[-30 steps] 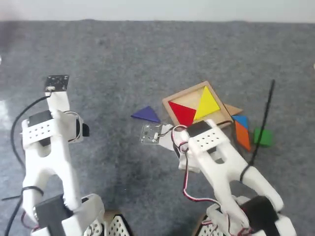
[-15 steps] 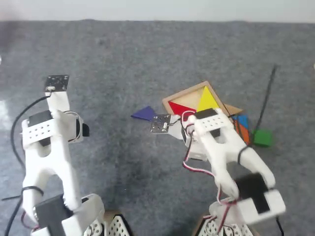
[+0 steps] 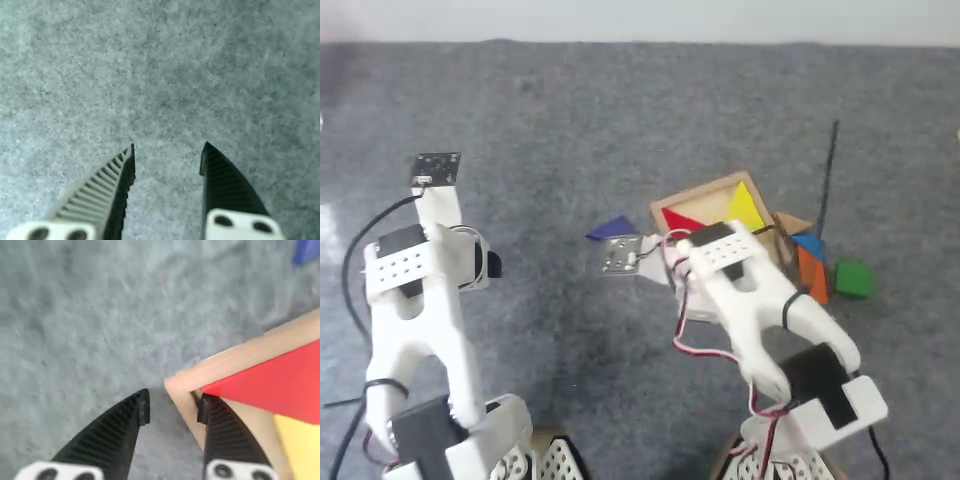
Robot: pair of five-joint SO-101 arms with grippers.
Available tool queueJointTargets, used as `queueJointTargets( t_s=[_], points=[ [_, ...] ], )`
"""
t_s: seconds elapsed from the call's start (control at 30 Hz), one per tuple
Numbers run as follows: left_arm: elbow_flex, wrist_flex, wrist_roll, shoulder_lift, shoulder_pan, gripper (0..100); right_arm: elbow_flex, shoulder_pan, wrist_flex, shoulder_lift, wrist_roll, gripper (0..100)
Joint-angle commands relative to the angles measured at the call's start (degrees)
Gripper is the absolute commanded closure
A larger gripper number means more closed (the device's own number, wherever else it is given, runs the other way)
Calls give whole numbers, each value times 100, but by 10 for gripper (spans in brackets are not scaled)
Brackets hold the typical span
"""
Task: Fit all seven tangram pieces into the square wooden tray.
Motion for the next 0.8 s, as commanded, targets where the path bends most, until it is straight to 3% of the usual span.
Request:
queueJointTargets(
  t_s=[0.0, 0.27, 0.43, 0.6, 0.77],
  points=[
    [-31, 70, 53, -281, 18, 789, 176, -725, 66, -31, -624, 862],
    [-31, 70, 53, -281, 9, 789, 79, -1437, 57, -92, -1644, 862],
    [-31, 70, 53, -281, 9, 789, -378, -1534, 321, -92, -1881, 858],
    [-22, 62, 53, -281, 9, 789, -756, -1341, 840, -479, -2048, 841],
    [-22, 44, 53, -281, 9, 789, -519, -646, 1341, -2149, -2040, 724]
  ],
)
